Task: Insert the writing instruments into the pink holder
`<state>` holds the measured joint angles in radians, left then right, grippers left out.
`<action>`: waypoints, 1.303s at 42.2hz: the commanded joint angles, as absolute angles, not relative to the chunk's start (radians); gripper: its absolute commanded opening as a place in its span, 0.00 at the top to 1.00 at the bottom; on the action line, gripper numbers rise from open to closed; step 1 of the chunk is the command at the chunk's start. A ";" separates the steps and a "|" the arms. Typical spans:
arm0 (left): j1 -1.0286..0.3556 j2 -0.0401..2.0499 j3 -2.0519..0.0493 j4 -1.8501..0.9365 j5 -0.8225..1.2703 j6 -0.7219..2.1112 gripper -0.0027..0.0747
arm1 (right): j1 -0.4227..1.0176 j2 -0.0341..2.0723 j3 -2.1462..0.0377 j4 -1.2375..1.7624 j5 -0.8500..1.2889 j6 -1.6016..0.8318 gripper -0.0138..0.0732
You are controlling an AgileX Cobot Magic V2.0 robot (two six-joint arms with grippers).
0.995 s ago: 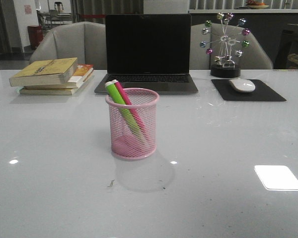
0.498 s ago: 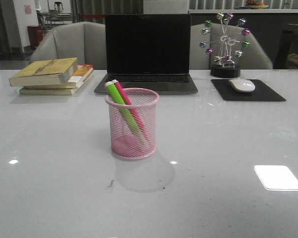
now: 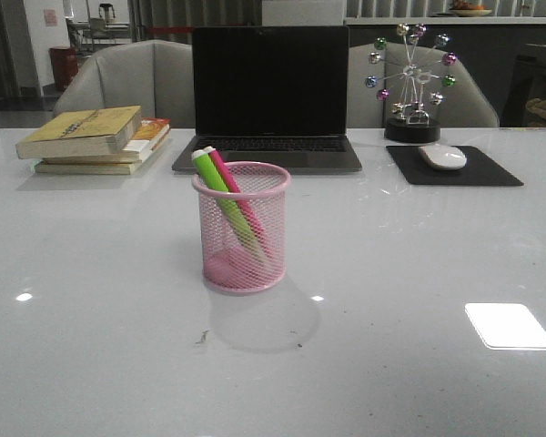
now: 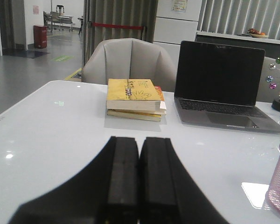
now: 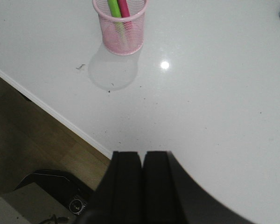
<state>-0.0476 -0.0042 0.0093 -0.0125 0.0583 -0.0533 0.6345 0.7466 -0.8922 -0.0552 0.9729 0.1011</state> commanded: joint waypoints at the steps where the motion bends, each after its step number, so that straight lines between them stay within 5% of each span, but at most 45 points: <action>1: -0.050 -0.025 0.009 -0.015 -0.027 -0.055 0.85 | 0.633 0.743 -0.917 -0.072 0.920 0.093 0.78; 47: -0.059 -0.023 0.009 -0.015 -0.027 -0.055 0.85 | 0.635 0.736 -0.916 -0.073 0.923 0.093 0.78; 55: -0.059 -0.023 0.009 -0.015 -0.027 -0.055 0.85 | 0.543 0.664 -0.868 -0.042 0.856 -0.011 0.78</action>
<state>-0.0510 -0.0042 0.0093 -0.0125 0.0583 -0.0533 0.5899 0.7047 -0.8727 -0.0474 0.9598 0.0681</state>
